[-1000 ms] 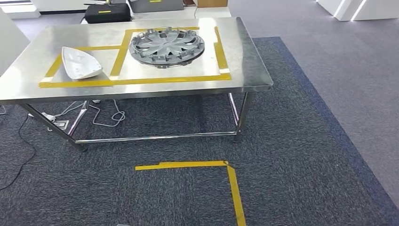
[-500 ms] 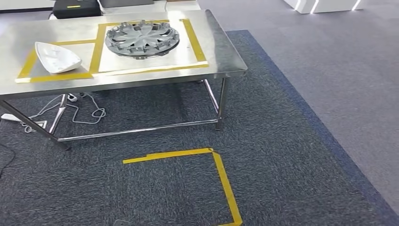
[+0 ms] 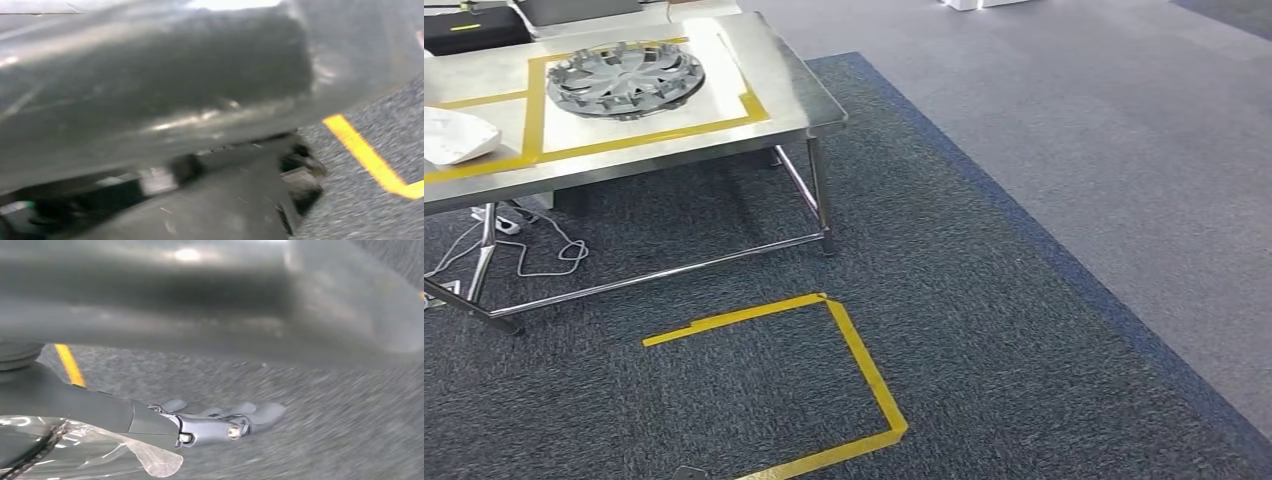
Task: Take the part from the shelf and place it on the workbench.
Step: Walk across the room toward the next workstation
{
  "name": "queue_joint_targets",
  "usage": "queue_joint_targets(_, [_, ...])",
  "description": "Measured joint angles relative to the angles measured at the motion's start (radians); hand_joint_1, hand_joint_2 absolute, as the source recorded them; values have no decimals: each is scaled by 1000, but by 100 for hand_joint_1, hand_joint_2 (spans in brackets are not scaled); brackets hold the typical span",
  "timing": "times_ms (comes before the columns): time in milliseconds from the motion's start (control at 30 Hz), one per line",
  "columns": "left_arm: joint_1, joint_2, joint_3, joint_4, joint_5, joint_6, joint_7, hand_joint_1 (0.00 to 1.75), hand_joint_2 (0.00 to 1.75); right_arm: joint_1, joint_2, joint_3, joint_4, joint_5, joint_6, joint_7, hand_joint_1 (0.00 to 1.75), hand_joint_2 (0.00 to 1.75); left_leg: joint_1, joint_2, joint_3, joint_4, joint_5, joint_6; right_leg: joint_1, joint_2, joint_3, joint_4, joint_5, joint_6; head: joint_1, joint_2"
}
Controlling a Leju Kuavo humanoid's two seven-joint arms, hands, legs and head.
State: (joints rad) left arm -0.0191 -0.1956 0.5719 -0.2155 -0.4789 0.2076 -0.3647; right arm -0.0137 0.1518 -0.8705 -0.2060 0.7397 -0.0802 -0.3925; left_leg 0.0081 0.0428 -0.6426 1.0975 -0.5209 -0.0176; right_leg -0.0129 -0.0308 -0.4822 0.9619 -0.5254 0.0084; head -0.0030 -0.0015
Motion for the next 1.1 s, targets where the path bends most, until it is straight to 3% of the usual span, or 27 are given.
queue_joint_targets(33, [3,0,0,0,-1,-2,0,0,0,-1,0,-2,-1,-1,1,-1,0,0,0,-20,-6,59,-54,-1,1,11,-11,0,10,-6,0,0])
queue_joint_targets(67, [4,1,0,0,-2,-6,-1,0,0,-1,0,-3,-1,-1,2,-3,0,0,0,-29,-10,117,-90,0,2,22,-21,1,21,-8,0,0])
queue_joint_targets(100, [4,2,0,1,-2,-11,-3,0,0,-1,1,-4,-1,-2,2,-4,0,0,0,-34,-7,159,-101,1,4,34,-32,2,31,-9,0,0])
queue_joint_targets(133, [2,3,0,1,-2,-18,-5,0,0,-1,1,-5,-1,-2,2,-4,0,0,0,-36,5,173,-85,4,4,47,-45,3,41,-8,0,0])
queue_joint_targets(167, [1,3,0,1,-2,-25,-8,0,0,0,1,-6,-2,-2,2,-5,0,0,0,-40,30,154,-54,7,5,59,-58,5,51,-7,1,0])
queue_joint_targets(233, [2,4,0,1,-2,-34,-17,0,0,1,2,-10,-3,-3,2,-7,0,0,1,-70,110,38,3,16,5,82,-81,9,67,-1,1,0])
queue_joint_targets(300, [3,5,0,1,-2,-37,-23,0,0,-1,3,-14,-4,-3,2,-9,0,0,2,-108,173,-71,9,23,6,104,-97,15,82,8,1,0])
queue_joint_targets(333, [2,5,0,1,-1,-37,-24,0,0,-1,4,-17,-5,-3,2,-11,0,0,1,-115,183,-94,2,25,5,114,-104,16,90,14,1,0])
queue_joint_targets(400, [-1,5,0,2,0,-33,-24,0,0,2,5,-23,-6,-3,2,-12,0,0,1,-95,186,-115,-3,28,2,130,-119,19,101,28,0,0])
queue_joint_targets(433, [-4,5,0,2,1,-27,-24,0,0,5,5,-26,-6,-4,2,-13,0,0,3,-83,185,-123,-2,33,2,121,-130,28,94,34,3,0])
queue_joint_targets(467, [-5,4,0,2,1,-19,-24,0,0,6,6,-29,-7,-5,1,-13,0,0,4,-69,183,-131,-1,40,3,103,-147,56,74,40,8,0])
queue_joint_targets(533, [-3,4,0,2,1,-2,-23,0,0,4,7,-34,-9,-6,0,-15,0,0,2,-42,175,-136,6,52,2,56,-198,170,6,48,18,0])
queue_joint_targets(600, [1,5,1,2,1,7,-22,0,0,2,8,-39,-10,-7,-1,-15,0,0,-3,-10,165,-134,12,56,1,37,-238,290,-46,54,22,0])
queue_joint_targets(633, [1,6,1,2,1,8,-22,0,0,4,9,-41,-11,-7,-1,-15,0,0,-5,5,162,-133,14,57,1,34,-233,305,-48,54,22,0])
queue_joint_targets(667, [-1,6,1,2,1,9,-23,0,0,6,10,-44,-11,-7,-1,-15,0,0,-8,18,159,-133,16,57,2,29,-207,279,-33,51,22,0])
queue_joint_targets(733, [-4,6,1,2,1,6,-28,0,0,8,11,-47,-13,-7,-1,-16,0,0,-12,42,159,-132,18,55,6,-2,-111,142,11,40,22,0])
queue_joint_targets(800, [-5,6,2,2,1,1,-35,0,0,3,11,-50,-16,-7,-1,-19,0,0,-19,62,158,-128,18,48,16,-42,-40,31,29,23,22,0])
queue_joint_targets(833, [-6,6,2,2,2,0,-37,0,0,1,11,-52,-17,-7,0,-21,0,0,-21,73,157,-126,19,44,20,-52,-30,11,27,16,22,0])
queue_joint_targets(900, [-9,7,3,1,3,-2,-39,0,0,5,11,-54,-18,-7,1,-21,0,0,-23,90,156,-123,18,35,19,-35,-37,8,33,5,22,0])
queue_joint_targets(933, [-10,7,3,1,3,-3,-39,0,0,9,11,-55,-18,-7,2,-21,0,0,-21,79,155,-116,11,29,16,-26,-39,6,38,-1,22,0])
queue_joint_targets(1000, [-10,8,3,1,2,-2,-40,0,0,12,11,-58,-19,-6,4,-21,0,0,-16,25,132,-53,-39,17,11,-6,-43,3,49,-14,20,0])
queue_joint_targets(1033, [-8,8,4,1,1,-2,-40,0,0,10,11,-59,-20,-6,6,-22,0,0,-13,-8,108,9,-77,12,12,6,-49,3,53,-18,18,0])
queue_joint_targets(1100, [-4,9,6,2,1,-1,-40,0,0,8,11,-60,-21,-4,9,-22,0,0,-9,-32,57,136,-134,9,13,35,-60,6,61,-22,18,0])
